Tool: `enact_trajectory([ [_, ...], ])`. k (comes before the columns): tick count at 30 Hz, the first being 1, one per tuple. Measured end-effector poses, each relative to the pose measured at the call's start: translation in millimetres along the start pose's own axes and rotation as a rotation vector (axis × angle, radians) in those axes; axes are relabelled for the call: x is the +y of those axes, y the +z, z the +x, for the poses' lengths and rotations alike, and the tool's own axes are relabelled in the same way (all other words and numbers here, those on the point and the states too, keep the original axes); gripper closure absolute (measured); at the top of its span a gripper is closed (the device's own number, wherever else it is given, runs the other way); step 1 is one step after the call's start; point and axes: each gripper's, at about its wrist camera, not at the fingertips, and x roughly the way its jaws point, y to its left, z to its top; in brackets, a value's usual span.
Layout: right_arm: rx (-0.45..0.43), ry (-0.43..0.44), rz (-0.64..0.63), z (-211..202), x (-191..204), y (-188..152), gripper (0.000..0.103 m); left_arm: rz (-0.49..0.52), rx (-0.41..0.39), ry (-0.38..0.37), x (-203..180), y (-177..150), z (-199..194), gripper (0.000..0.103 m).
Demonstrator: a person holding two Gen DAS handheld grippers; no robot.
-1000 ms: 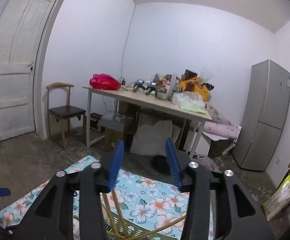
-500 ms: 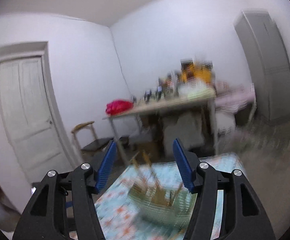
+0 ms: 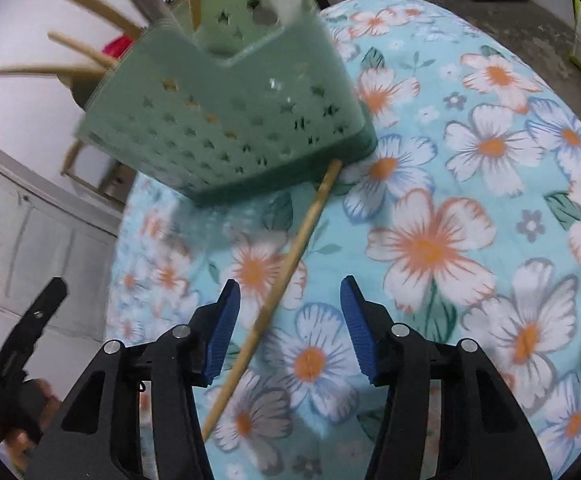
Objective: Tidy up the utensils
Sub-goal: 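Grasp the last wooden chopstick on the cloth with the right gripper, then lift the chopstick into the green caddy and open the right gripper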
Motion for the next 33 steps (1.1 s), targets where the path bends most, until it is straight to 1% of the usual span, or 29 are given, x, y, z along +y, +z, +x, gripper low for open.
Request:
enact_trajectory([
  [5, -0.023, -0.073, -0.054, 15.5, 13.2, 6.4, 0.06, 0.02, 0.01, 0.019, -3.6, -7.0, 1.7, 0.01],
  [11, -0.038, -0.128, -0.067, 25.0, 21.5, 12.0, 0.071, 0.024, 0.007, 0.03, -3.3, -7.3, 1.5, 0.01],
  [13, -0.039, -0.129, -0.063, 24.8, 19.6, 12.1, 0.072, 0.028, 0.003, 0.035, -3.8, -7.5, 1.2, 0.01],
  [16, -0.041, -0.136, -0.06, 25.9, 20.5, 13.0, 0.077, 0.031, 0.008, 0.032, -4.1, -7.1, 1.0, 0.01],
  [18, -0.04, -0.132, -0.054, 25.1, 18.7, 13.8, 0.082, 0.033, 0.011, 0.031, -4.5, -6.7, 1.2, 0.01],
  [19, -0.039, -0.129, -0.052, 20.9, 15.9, 14.3, 0.086, 0.035, 0.012, 0.031, -4.9, -6.9, 1.3, 0.01],
  [28, -0.011, -0.088, -0.035, 1.6, -1.1, 10.5, 0.092, 0.036, 0.016, 0.03, -5.1, -7.8, 3.3, 0.01],
  [33, 0.041, -0.068, -0.038, -11.0, -11.0, -0.7, 0.094, 0.032, 0.026, 0.016, -3.4, -11.5, 7.6, 0.01],
])
